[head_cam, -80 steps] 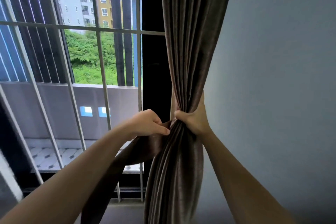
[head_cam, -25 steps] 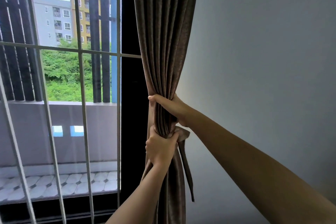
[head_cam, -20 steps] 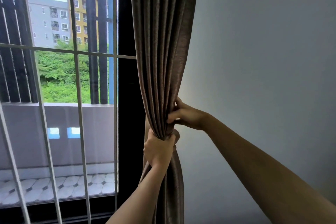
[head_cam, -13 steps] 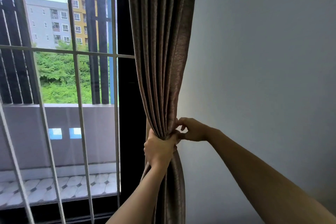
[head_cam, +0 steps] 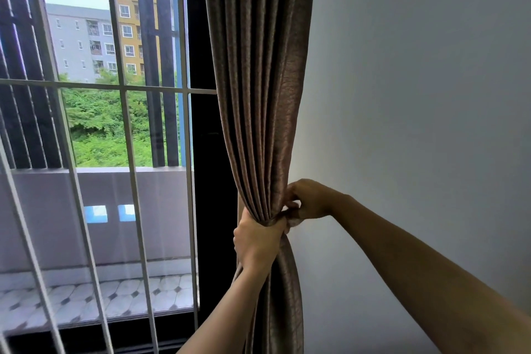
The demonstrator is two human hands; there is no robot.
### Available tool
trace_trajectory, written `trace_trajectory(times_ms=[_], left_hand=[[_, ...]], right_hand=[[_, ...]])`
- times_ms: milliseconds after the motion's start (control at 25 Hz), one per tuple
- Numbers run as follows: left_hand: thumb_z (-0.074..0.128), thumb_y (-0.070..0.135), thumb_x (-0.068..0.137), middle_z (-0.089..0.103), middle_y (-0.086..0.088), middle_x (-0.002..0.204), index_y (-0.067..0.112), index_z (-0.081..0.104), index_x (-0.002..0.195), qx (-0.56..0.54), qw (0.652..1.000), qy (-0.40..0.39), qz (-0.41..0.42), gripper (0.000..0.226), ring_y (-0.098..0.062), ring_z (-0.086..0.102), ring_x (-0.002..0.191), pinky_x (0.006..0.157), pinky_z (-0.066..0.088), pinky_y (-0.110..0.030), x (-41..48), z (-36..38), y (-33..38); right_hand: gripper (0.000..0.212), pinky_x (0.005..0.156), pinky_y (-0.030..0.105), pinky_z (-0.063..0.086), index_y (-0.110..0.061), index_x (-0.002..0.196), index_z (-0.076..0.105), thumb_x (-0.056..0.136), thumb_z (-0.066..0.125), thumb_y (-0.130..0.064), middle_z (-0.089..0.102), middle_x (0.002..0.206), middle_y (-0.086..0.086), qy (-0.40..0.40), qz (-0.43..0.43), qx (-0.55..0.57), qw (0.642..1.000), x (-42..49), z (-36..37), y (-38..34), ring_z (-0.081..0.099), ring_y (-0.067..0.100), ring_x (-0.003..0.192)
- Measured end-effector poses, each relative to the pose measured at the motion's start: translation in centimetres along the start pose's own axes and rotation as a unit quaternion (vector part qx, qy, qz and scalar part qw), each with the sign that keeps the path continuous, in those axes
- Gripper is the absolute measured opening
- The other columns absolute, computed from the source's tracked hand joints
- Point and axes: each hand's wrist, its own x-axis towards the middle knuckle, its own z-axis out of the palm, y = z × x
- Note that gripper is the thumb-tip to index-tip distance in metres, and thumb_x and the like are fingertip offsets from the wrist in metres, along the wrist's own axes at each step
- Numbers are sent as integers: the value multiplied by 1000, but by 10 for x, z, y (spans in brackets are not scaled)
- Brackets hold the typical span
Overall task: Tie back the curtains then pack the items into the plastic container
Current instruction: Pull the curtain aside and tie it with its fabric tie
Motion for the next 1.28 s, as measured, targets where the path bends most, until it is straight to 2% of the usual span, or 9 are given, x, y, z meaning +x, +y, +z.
trace_trajectory(times_ms=[160, 320, 480, 680, 800, 960, 1040, 1160, 1280], left_hand=[[78, 35, 66, 64, 3, 88, 16, 58, 113, 10, 1000, 8, 5, 55, -20, 63, 83, 70, 56, -32, 0, 1, 1], [79, 34, 65, 67, 0, 92, 17, 58, 113, 8, 1000, 6, 11, 55, -21, 65, 86, 74, 56, -34, 1, -1, 0], [79, 34, 64, 62, 6, 86, 19, 57, 113, 0, 1000, -6, 13, 55, -14, 60, 79, 64, 47, -23, -2, -1, 1], [77, 31, 69, 56, 12, 79, 19, 56, 112, -10, 1000, -20, 20, 49, -11, 59, 77, 56, 40, -14, -4, -2, 3], [77, 33, 69, 58, 16, 83, 24, 55, 114, -30, 998, -53, 23, 51, -3, 57, 77, 58, 42, -14, -1, -6, 0], [76, 24, 70, 66, 9, 101, 31, 52, 116, -144, 971, -188, 26, 53, -8, 64, 94, 76, 49, -19, 2, -20, -13], [63, 16, 71, 67, -1, 107, 23, 52, 120, -274, 924, -266, 0, 51, -17, 64, 99, 81, 52, -27, 5, -31, -22], [44, 12, 79, 69, -7, 97, 14, 60, 110, -406, 860, -301, -66, 35, -17, 66, 87, 72, 53, -25, 10, -40, -18], [35, 8, 99, 64, -5, 106, 20, 55, 113, -309, 913, -259, -61, 27, -14, 65, 91, 71, 55, -21, 25, -38, -13]], right_hand=[[19, 71, 28, 43, -1, 79, 65, 82, 67, -20, 64, 95, 6, 36, -45, -53, 997, -1, -6, -1, 53, 16, 76], [22, 66, 28, 40, -8, 90, 59, 85, 64, -30, 56, 78, -2, -6, -18, -16, 1000, -2, 1, -1, 49, 16, 68], [25, 67, 29, 39, -18, 100, 57, 88, 58, -40, 53, 81, -7, -2, 0, -122, 993, -8, -12, 14, 48, 13, 72], [27, 78, 39, 53, -18, 110, 61, 91, 53, -36, 65, 106, 3, 102, 39, -168, 980, 4, -1, 14, 63, 24, 91], [43, 89, 41, 51, -21, 133, 43, 93, 50, -36, 58, 125, 4, 181, 110, 73, 975, 13, 16, -2, 59, 25, 103], [21, 92, 37, 52, -7, 110, 58, 95, 53, -19, 65, 116, 11, 247, 138, 337, 898, 14, 53, -24, 60, 18, 98], [22, 92, 35, 53, -10, 111, 61, 97, 47, -20, 67, 113, 6, 232, 158, 470, 837, 2, 67, -38, 64, 18, 102], [38, 76, 15, 52, -15, 103, 64, 102, 28, -24, 73, 97, -5, 209, 145, 621, 741, -17, 74, -53, 67, 5, 91], [32, 76, 17, 52, -9, 106, 61, 92, 40, -29, 73, 94, -5, 213, 88, 684, 692, -22, 79, -61, 67, 8, 90]])
